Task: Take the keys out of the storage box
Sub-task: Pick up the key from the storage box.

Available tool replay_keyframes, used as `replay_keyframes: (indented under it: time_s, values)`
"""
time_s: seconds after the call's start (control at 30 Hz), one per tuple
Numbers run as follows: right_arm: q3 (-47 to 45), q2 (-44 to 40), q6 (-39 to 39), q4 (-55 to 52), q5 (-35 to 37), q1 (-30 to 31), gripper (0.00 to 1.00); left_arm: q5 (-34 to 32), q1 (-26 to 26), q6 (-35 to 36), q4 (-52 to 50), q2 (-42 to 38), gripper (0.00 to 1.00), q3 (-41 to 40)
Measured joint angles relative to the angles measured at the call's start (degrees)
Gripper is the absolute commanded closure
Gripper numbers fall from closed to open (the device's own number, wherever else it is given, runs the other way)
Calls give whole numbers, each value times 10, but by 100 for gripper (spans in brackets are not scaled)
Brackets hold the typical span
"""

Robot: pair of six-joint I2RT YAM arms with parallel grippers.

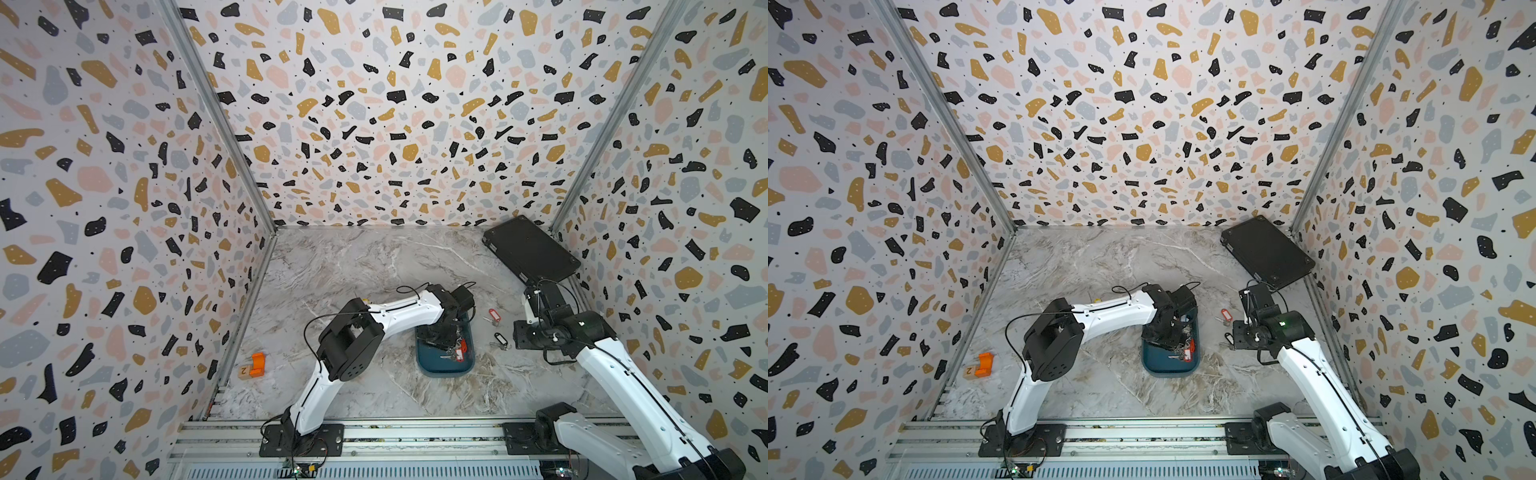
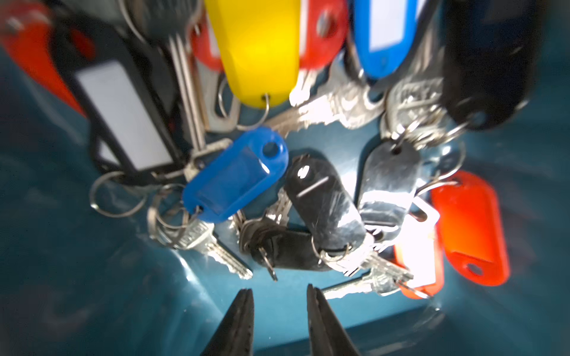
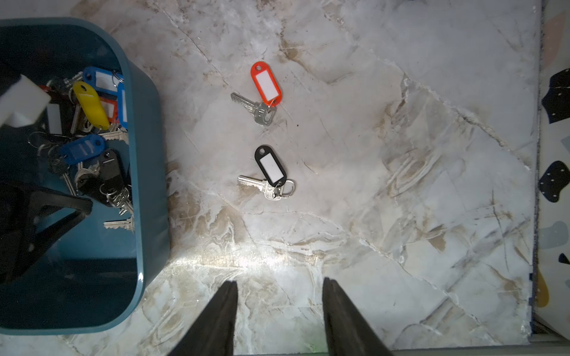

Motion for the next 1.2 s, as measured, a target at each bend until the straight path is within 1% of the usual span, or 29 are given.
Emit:
replay_keyframes:
  time_s: [0.47, 0.57, 0.63, 0.7, 0.9, 1.03, 1.1, 1.2]
  values:
    - [0, 3, 0, 0, -2, 0, 51, -20, 12, 1, -3, 27, 79, 13]
    - [0, 4, 0, 0, -2, 0, 51, -27, 13, 2, -2, 28, 86, 22]
    - [0, 4, 0, 0, -2, 0, 52, -29, 13, 3, 0, 30, 94, 24]
    - [0, 4, 0, 0, -2, 0, 52, -30, 13, 5, -1, 31, 100, 24]
    - [0, 4, 0, 0, -2, 0, 52, -33, 13, 6, -3, 27, 100, 24]
    - [0, 4, 0, 0, -2, 0, 52, -39, 14, 8, -17, -5, 100, 24]
    - [0, 4, 0, 0, -2, 0, 52, -42, 16, 9, -27, -41, 100, 24]
    - [0, 5, 0, 0, -2, 0, 53, -40, 35, 10, -35, -123, 100, 19]
